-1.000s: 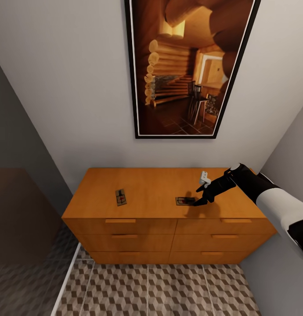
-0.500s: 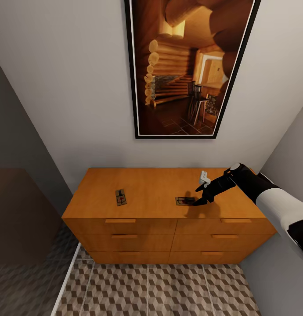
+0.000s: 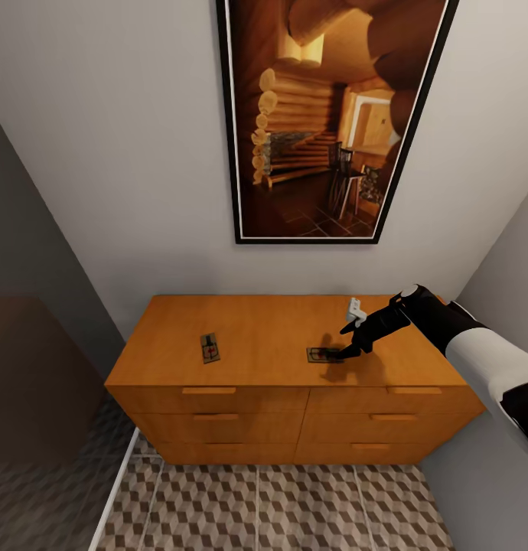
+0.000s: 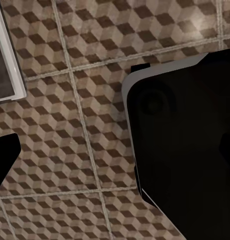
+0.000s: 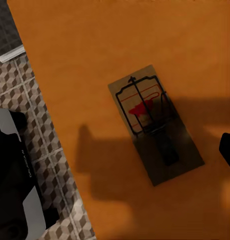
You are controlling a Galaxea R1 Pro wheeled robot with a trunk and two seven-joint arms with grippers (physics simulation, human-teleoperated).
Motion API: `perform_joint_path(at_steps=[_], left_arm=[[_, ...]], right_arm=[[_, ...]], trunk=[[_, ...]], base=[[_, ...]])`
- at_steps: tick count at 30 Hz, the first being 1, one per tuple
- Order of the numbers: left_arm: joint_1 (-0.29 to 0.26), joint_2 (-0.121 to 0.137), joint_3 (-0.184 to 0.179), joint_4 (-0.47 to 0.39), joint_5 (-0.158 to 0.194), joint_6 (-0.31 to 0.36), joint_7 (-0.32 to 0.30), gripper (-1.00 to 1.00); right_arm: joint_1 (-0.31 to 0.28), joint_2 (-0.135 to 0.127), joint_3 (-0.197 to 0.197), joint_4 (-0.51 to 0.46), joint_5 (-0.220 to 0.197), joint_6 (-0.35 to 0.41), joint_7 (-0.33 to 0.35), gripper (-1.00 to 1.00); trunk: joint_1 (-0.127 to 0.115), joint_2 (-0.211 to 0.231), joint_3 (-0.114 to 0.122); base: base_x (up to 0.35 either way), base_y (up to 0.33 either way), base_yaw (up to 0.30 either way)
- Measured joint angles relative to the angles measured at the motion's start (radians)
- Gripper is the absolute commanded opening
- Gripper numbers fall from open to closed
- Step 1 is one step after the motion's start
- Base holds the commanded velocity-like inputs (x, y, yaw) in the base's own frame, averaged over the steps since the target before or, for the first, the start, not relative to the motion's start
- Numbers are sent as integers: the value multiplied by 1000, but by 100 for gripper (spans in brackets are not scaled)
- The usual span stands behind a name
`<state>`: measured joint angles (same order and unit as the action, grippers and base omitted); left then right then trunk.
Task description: Take the four mousetraps from the cabinet in the bathroom and place them on the bathroom floor. Make sure all four end up on the same floor surface, and ensure that at least two of them are either under or directly next to the same bathroom sink.
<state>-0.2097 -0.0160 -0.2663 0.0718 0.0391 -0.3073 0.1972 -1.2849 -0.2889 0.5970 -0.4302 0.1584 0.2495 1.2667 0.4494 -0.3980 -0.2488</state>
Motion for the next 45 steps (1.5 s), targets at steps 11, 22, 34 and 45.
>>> perform_joint_path(at_steps=[11, 22, 34, 45], left_arm=[[0, 0, 0, 0, 0, 0, 0, 100], [0, 0, 0, 0, 0, 0, 0, 100], [0, 0, 0, 0, 0, 1, 0, 100], [0, 0, 0, 0, 0, 1, 0, 100]], right_arm=[[0, -1, 0, 1, -2, -12, 1, 100], [0, -2, 0, 2, -3, -34, 3, 100], [0, -1, 1, 0, -3, -41, 25, 100], [0, -3, -1, -3, -2, -72, 106, 100]], trunk=[[0, 0, 0], [0, 0, 0], [0, 0, 0], [0, 0, 0]], base=[[9, 0, 0], [0, 0, 0], [0, 0, 0], [0, 0, 0]])
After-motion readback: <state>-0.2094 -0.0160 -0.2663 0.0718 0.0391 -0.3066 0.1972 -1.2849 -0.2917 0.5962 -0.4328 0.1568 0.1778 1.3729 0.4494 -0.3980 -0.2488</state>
